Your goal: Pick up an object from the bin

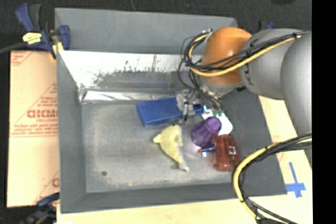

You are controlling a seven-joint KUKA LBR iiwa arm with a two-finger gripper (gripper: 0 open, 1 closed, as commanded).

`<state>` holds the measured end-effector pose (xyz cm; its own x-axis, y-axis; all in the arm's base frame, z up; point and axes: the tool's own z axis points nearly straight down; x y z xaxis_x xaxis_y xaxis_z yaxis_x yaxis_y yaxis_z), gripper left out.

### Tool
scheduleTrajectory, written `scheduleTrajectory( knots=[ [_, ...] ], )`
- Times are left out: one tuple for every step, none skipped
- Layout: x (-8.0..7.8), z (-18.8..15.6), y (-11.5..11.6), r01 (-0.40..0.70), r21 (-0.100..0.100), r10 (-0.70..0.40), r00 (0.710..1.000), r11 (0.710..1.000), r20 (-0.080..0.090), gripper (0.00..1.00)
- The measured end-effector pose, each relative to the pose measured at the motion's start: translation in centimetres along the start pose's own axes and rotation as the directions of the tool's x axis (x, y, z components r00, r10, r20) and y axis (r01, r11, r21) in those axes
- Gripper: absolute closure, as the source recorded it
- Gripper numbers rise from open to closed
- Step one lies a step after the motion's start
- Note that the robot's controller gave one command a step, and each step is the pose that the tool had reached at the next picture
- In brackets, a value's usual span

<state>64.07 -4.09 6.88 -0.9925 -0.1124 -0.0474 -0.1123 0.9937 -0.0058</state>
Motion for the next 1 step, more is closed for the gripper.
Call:
scheduleTrajectory(
  knots=[
    [-0.04,-6.47,-0.64,-0.010,0.000,0.010,1.000,1.000,-0.005,1.00]
  ],
)
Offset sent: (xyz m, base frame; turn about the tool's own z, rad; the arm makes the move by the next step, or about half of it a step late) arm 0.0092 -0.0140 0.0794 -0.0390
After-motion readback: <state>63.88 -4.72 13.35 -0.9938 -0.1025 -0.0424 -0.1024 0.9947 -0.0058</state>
